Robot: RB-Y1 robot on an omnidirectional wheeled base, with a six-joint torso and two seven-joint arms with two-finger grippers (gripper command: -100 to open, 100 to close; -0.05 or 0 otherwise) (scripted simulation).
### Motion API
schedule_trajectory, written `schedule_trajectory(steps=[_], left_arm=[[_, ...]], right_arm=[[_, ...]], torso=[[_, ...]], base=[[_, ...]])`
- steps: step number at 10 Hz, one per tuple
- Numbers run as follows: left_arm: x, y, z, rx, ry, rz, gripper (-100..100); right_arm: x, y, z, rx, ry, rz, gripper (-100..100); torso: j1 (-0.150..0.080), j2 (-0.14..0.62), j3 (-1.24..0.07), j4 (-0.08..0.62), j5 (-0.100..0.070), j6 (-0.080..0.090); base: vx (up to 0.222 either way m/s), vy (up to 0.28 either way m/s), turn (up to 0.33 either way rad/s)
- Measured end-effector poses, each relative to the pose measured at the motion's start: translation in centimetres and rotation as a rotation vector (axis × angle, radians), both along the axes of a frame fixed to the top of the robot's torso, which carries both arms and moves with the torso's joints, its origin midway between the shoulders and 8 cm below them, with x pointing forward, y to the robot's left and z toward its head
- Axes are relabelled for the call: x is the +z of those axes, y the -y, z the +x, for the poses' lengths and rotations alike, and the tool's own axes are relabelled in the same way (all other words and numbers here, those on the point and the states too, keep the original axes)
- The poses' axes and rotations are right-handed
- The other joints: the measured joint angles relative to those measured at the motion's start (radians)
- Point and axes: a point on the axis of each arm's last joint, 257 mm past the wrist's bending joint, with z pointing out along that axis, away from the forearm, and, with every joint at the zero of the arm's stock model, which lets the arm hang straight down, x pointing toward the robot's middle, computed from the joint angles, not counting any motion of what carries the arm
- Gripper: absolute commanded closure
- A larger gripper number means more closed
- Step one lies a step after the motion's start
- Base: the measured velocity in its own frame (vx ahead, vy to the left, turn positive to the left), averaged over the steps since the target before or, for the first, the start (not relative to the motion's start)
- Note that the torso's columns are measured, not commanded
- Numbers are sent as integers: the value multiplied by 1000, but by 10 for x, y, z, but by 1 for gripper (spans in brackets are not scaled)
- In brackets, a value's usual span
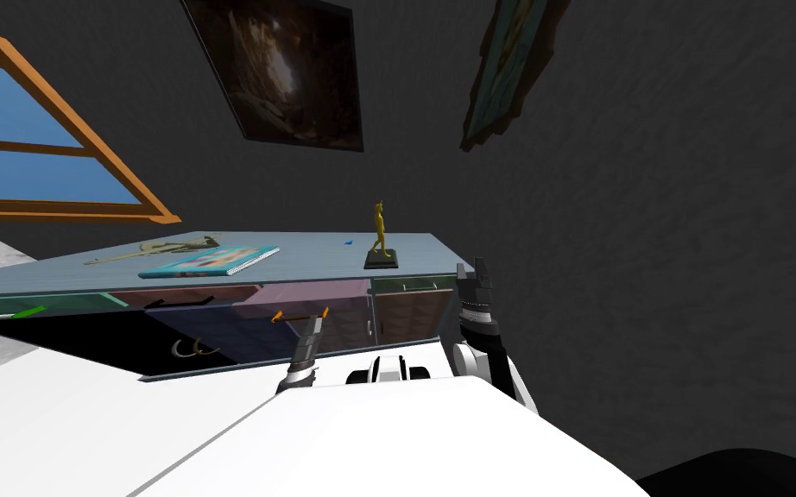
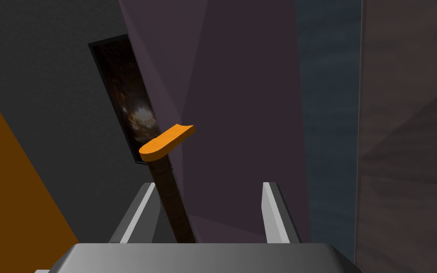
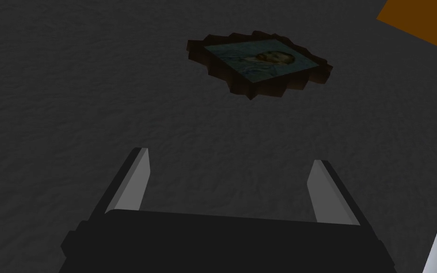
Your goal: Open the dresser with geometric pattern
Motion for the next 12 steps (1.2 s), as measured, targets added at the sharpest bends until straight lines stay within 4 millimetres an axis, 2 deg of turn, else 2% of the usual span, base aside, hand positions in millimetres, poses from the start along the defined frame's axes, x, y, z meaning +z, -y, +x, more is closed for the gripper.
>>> schedule_trajectory(steps=[1, 2, 4, 12], left_arm=[[2, -1, 0, -1, -5, -1, 100], [0, -2, 0, 0, -12, -3, -100], [12, -9, 9, -2, -9, -2, -100], [34, -29, 44, -3, -61, -23, -100]], right_arm=[[0, 0, 0, 0, 0, 0, 0], [0, 0, 0, 0, 0, 0, 0], [0, 0, 0, 0, 0, 0, 0], [0, 0, 0, 0, 0, 0, 0]], torso=[[-1, 2, 1, 1, -1, 0], [-1, 2, 2, -1, 1, 1], [2, -1, 2, -5, 5, 1], [-6, 13, 8, 9, -6, -1]], base=[[-24, -8, 5], [-28, -15, 12], [-53, -37, 9], [-38, -26, 5]])
